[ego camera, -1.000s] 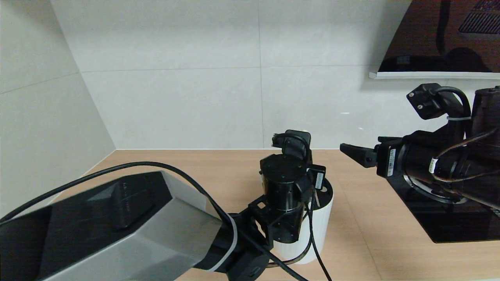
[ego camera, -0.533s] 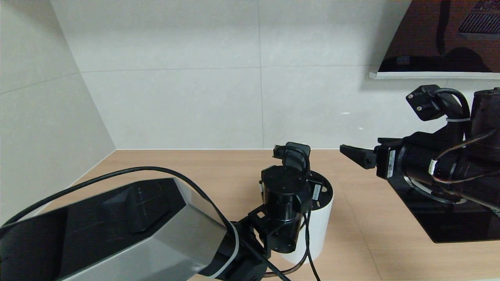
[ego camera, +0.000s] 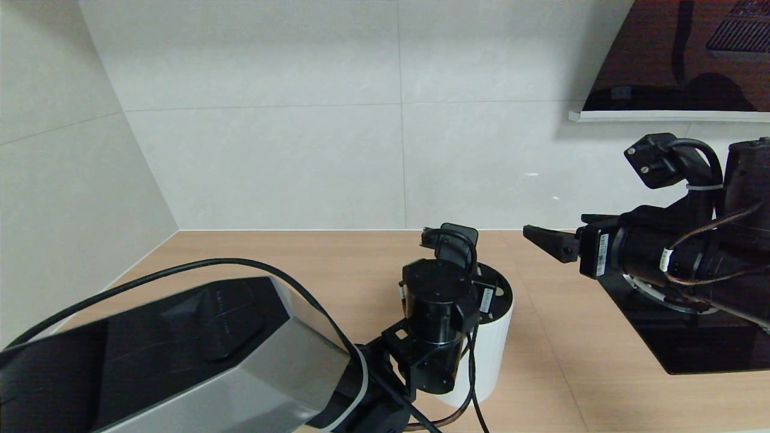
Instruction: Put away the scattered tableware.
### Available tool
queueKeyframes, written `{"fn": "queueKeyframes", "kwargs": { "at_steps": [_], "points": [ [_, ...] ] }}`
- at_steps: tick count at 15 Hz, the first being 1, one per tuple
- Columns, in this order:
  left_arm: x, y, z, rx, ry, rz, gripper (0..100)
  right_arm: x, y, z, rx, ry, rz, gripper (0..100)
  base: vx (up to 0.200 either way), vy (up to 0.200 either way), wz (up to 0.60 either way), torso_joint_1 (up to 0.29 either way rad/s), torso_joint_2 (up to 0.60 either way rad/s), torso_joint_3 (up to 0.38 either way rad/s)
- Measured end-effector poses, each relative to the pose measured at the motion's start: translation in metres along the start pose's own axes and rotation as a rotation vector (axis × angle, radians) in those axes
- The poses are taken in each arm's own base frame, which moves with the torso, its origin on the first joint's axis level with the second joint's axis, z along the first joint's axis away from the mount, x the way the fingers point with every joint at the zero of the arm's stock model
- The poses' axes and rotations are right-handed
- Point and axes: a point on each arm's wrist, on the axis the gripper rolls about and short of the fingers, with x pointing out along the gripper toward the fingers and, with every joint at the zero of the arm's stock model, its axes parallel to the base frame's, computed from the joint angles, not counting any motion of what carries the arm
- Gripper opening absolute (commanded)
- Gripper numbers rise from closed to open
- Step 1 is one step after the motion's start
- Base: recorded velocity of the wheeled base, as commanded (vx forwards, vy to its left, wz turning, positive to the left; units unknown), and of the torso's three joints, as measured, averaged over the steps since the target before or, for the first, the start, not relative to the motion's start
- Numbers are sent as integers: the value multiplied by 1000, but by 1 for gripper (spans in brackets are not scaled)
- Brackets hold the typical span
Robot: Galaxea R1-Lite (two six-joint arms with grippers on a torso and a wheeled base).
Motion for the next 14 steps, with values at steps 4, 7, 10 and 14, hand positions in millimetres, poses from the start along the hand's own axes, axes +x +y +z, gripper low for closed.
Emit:
{"fn": "queueKeyframes", "kwargs": {
  "at_steps": [4, 7, 10, 14],
  "points": [
    [0, 0, 1, -2, -4, 0, 100, 0, 0, -1, -2, 1, 0, 100, 0, 0, 0, 0, 0, 0],
    [-1, 0, 6, -19, -30, -1, 100, 0, 0, 0, -2, 1, 0, 100, 0, 0, 0, 0, 0, 0],
    [-13, 2, 31, -62, -111, -14, 100, -3, 0, 2, 0, -12, -1, 100, 0, 0, 0, 0, 0, 0],
    [-66, 35, 85, -47, -188, -169, 100, -18, -3, 10, 1, -60, -22, 100, 0, 0, 0, 0, 0, 0]
  ]
}}
